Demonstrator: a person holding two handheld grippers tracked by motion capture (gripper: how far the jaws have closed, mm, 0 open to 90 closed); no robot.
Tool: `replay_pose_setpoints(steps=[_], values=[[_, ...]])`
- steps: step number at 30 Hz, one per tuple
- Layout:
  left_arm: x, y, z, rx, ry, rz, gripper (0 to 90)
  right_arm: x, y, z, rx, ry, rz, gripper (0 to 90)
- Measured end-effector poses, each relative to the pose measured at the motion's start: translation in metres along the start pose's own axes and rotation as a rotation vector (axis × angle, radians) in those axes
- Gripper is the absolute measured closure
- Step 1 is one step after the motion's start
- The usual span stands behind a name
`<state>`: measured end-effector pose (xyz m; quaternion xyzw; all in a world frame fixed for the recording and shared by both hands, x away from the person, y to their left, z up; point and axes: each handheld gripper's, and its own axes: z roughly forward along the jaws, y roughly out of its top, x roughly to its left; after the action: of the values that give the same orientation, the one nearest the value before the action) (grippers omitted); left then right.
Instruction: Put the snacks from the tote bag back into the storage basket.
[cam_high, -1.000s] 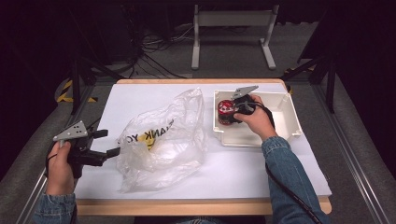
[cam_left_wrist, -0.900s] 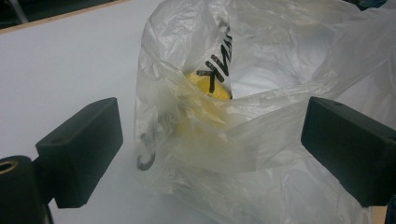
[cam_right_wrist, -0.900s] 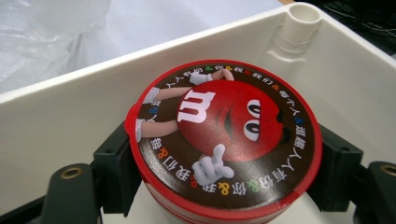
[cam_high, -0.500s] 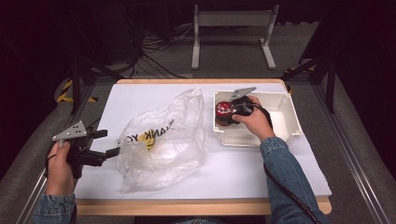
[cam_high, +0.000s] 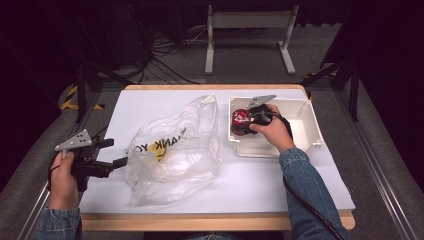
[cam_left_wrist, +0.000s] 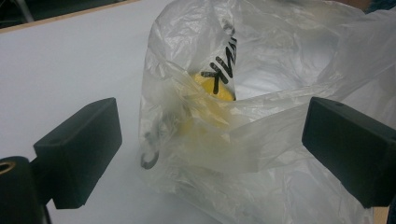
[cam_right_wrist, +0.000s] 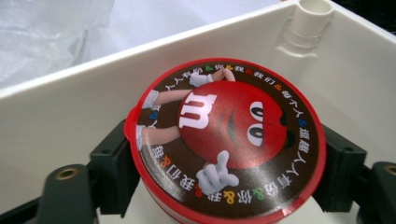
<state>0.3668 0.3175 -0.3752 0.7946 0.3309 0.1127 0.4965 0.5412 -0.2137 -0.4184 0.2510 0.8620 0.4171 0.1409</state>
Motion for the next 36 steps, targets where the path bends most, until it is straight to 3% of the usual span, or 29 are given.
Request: replay_pose_setpoints(steps=[2,6,12,20,23,30,36], values=[[0.000,0.000,-0.002,0.002,0.003,0.008,5.4,0.001,0.001,-0.002,-0.014,-0.006,0.024,11.9],[-0.002,-0.002,-0.005,0.001,0.005,0.012,4.7,0.003,0.005,-0.009,-0.027,-0.013,0.043,7.3],[-0.004,-0.002,-0.007,0.004,0.011,0.018,4.6,0.006,0.012,-0.026,-0.042,-0.023,0.049,5.6],[-0.009,-0.012,-0.005,0.007,0.020,0.028,4.4,0.016,0.020,-0.063,-0.117,-0.028,0.064,4.5],[-0.012,-0.016,-0.004,0.010,0.005,0.034,4.1,0.020,0.020,-0.078,-0.152,-0.037,0.059,4.5],[-0.021,-0.025,-0.002,0.010,-0.004,0.031,4.1,0.034,0.013,-0.107,-0.176,-0.051,0.042,4.5],[-0.025,-0.034,-0.002,-0.001,0.000,0.013,3.3,0.051,0.001,-0.133,-0.229,-0.056,0.061,4.6]])
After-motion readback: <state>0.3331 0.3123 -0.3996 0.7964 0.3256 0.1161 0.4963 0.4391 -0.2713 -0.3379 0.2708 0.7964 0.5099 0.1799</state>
